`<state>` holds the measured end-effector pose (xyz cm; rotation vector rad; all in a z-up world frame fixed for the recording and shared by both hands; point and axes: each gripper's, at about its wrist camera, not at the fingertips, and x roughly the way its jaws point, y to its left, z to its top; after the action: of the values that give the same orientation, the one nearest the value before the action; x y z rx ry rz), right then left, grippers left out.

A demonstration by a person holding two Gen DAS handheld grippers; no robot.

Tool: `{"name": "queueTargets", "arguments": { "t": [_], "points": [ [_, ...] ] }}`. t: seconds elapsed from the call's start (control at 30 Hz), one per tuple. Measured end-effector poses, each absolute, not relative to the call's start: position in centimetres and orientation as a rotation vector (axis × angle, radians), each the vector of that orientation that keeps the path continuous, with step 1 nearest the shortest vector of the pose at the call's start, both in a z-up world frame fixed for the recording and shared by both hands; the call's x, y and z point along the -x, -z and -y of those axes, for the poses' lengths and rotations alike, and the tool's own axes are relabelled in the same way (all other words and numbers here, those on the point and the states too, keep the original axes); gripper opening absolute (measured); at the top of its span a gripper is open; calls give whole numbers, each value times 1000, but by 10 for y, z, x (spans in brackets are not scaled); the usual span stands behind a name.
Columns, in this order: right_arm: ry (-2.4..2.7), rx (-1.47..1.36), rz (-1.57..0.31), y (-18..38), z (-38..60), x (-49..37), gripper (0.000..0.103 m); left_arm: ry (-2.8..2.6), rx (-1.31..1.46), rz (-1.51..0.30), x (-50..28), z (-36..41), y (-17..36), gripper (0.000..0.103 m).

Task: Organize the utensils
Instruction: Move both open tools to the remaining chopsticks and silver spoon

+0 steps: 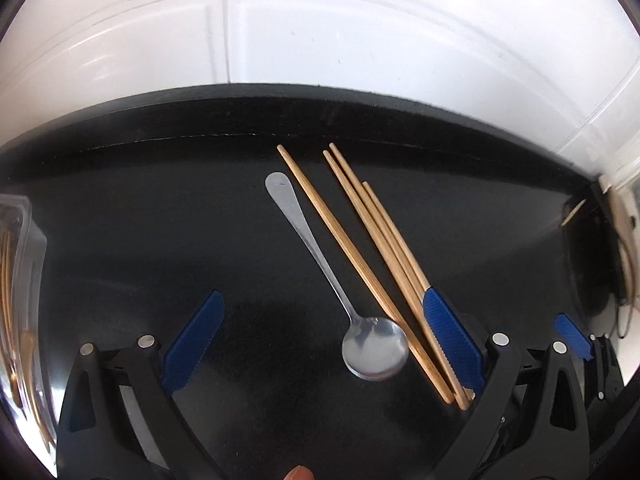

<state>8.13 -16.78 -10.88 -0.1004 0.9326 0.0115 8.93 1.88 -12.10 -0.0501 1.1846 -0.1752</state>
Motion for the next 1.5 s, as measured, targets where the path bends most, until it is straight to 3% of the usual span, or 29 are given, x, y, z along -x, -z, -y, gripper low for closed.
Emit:
{"name": "queueTargets", "arguments": {
  "t": [0.27, 0.63, 1.33, 1.5],
  "points": [
    [-95, 61, -975, 129, 180, -95, 95, 88, -108, -1230, -102, 5, 146, 97],
    [-183, 61, -972, 136, 195, -112, 96, 35, -71, -1269, -92, -15, 157, 97],
    [-209, 141, -933, 135, 158, -89, 98, 9, -144, -1263, -62, -92, 147, 97],
    [-216, 137, -907, 139, 159, -81, 98, 88, -55, -1159, -36, -101, 118, 97]
  ]
}}
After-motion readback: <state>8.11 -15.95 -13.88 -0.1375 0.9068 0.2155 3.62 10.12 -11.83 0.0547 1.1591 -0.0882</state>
